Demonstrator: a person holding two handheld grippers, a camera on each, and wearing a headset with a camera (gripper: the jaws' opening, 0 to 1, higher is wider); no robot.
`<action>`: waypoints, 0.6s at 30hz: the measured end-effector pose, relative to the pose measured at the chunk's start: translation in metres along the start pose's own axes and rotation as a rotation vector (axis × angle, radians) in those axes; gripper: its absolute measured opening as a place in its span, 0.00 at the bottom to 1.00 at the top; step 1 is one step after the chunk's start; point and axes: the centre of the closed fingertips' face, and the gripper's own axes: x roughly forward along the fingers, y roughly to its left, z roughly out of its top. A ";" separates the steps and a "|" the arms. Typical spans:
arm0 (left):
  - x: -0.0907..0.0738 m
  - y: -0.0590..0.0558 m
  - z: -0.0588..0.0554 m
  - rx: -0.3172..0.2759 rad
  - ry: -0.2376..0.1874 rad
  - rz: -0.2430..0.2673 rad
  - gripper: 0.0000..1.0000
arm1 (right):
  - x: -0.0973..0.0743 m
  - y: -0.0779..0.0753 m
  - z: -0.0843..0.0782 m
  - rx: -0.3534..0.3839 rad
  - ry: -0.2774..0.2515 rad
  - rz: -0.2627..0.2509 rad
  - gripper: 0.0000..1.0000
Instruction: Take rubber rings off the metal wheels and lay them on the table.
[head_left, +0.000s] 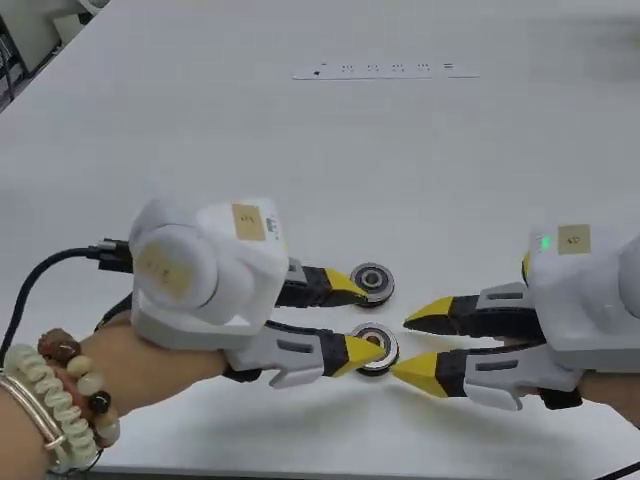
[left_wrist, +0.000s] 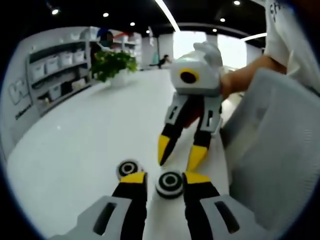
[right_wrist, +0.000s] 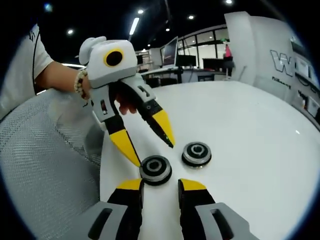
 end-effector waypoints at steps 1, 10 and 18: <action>0.001 -0.003 -0.003 -0.002 0.008 -0.008 0.27 | 0.001 0.001 0.000 0.000 0.001 0.002 0.25; 0.002 -0.007 -0.008 -0.017 0.014 -0.020 0.23 | 0.002 0.003 0.001 -0.036 0.003 0.006 0.22; 0.001 -0.004 -0.010 -0.069 0.003 -0.017 0.14 | 0.003 0.005 0.001 -0.012 -0.010 0.012 0.19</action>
